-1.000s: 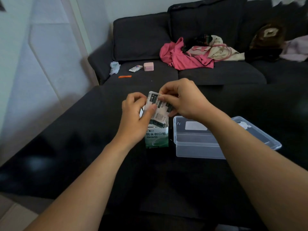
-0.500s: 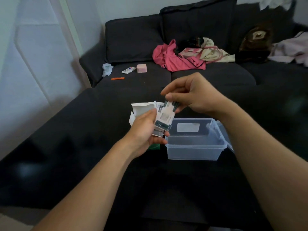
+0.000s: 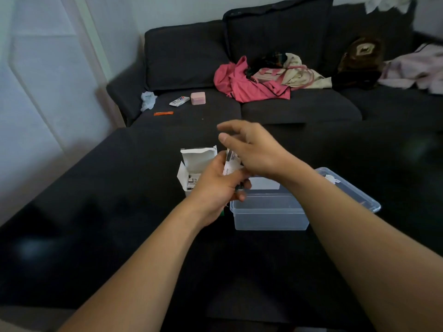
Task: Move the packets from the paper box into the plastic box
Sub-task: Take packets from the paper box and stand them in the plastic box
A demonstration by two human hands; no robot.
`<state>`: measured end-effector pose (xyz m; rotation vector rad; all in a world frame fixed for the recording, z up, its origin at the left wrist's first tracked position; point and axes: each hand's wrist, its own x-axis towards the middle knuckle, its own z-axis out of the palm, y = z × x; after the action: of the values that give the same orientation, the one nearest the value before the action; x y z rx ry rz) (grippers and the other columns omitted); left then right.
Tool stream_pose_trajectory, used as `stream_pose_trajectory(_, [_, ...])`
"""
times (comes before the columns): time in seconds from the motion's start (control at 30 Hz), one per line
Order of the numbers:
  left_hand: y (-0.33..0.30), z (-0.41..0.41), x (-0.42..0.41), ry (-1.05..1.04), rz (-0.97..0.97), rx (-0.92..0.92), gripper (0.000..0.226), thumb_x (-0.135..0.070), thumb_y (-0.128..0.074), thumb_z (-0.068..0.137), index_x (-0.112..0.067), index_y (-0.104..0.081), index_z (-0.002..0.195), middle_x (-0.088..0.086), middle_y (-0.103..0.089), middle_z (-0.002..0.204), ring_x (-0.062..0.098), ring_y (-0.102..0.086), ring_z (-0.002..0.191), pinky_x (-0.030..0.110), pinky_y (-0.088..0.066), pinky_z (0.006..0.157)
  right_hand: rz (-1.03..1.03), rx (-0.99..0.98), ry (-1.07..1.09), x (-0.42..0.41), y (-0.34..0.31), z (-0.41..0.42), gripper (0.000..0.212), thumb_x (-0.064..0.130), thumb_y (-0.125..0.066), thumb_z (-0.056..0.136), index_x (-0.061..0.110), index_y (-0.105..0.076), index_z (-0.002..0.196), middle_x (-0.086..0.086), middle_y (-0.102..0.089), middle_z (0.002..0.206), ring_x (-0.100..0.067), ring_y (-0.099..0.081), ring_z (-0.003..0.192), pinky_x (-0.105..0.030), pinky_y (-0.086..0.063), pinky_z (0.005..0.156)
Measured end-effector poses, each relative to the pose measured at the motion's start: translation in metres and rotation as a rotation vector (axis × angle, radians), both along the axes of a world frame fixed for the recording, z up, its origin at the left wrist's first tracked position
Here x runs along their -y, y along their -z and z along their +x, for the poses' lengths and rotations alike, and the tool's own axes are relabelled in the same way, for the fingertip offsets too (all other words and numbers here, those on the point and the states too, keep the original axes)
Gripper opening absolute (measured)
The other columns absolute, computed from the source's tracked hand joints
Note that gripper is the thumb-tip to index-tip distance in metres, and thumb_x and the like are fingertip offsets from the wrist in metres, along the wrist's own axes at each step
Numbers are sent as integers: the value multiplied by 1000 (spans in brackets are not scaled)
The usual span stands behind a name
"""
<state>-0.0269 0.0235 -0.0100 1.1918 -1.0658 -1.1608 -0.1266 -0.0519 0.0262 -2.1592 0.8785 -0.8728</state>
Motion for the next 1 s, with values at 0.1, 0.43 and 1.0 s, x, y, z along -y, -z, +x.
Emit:
stream_pose_trajectory(0.1, [4, -2, 4, -68, -21, 155, 36, 3, -62, 92, -23, -55, 115, 8, -63, 84, 6, -56, 54, 21, -40, 43, -78, -124, 14, -3, 5, 2, 37, 30, -58, 101, 13, -63, 134, -2, -70, 125, -13, -63, 116, -32, -50, 101])
stream_pose_trajectory(0.43, [8, -4, 10, -183, -32, 336, 32, -12, -63, 95, -27, -51, 120, 6, -63, 67, 5, -53, 39, 22, -41, 39, 70, -184, -46, -2, -2, -8, 26, 18, -49, 105, 12, -71, 116, -3, -72, 104, -14, -66, 98, -31, -53, 86])
stream_pose_trajectory(1.0, [17, -5, 17, -240, -23, 209, 54, -15, -76, 86, -32, -39, 122, 8, -66, 92, 4, -56, 47, 16, -40, 41, 807, 148, -100, 11, 17, -31, 13, 10, -67, 94, 0, -74, 98, -6, -71, 84, -10, -59, 73, -24, -44, 72])
